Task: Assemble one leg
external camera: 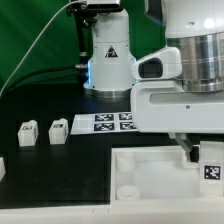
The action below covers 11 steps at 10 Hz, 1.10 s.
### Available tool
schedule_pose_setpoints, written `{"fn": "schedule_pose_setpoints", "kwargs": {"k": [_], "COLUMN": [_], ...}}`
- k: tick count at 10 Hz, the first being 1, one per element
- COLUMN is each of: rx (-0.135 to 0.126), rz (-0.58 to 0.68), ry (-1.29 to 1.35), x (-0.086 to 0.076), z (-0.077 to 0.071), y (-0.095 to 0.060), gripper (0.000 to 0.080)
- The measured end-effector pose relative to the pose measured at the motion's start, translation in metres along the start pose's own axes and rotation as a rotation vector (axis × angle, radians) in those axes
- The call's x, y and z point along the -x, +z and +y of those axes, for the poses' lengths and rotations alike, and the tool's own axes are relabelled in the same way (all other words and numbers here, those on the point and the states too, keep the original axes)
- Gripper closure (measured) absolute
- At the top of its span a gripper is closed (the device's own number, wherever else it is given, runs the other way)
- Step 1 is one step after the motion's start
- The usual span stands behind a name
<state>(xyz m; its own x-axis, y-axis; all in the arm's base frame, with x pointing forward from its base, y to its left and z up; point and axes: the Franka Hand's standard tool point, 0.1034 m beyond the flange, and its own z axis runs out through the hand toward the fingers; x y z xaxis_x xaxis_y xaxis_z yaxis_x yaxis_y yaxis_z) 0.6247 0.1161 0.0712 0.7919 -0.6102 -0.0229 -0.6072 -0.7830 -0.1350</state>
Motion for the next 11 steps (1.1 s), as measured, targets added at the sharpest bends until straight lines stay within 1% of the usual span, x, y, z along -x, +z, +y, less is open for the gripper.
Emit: {"fn": "schedule_pose_setpoints", "kwargs": {"k": [1,2,3,4,5,6,7,9,10,11], "rx": [-0.010,-0.023,-0.030,-0.057,-0.092,-0.109,-0.108,-0.109,-0.100,-0.083], "rz": [-0.007,-0.019,-0.030,-0.039,-0.060,-0.085,-0.087,-0.083,-0.081,-0.076], "ry": [0.144,0.272,0.482,0.685,0.905,1.074,1.083,0.998,0.926,0.785], "x": [-0.0012,-0.0026,-0.0022,-0.0031,-0.0020,-0.0005,0.0002,0.0006,0.0015,0.0020], "z": [0.0010,0.0021,0.0026,0.0030,0.0037,0.0018,0.0012,0.0014,0.0014,0.0002], "y": [-0.0001,-0.0003,0.0000,0.0008,0.0012,0.0019,0.0020,0.0022,0.0020,0.0012], "gripper": [0.0498,0.0498,0.0498,0.0498,0.0500,0.0500,0.0503,0.0503,0.0503,0.0503]}}
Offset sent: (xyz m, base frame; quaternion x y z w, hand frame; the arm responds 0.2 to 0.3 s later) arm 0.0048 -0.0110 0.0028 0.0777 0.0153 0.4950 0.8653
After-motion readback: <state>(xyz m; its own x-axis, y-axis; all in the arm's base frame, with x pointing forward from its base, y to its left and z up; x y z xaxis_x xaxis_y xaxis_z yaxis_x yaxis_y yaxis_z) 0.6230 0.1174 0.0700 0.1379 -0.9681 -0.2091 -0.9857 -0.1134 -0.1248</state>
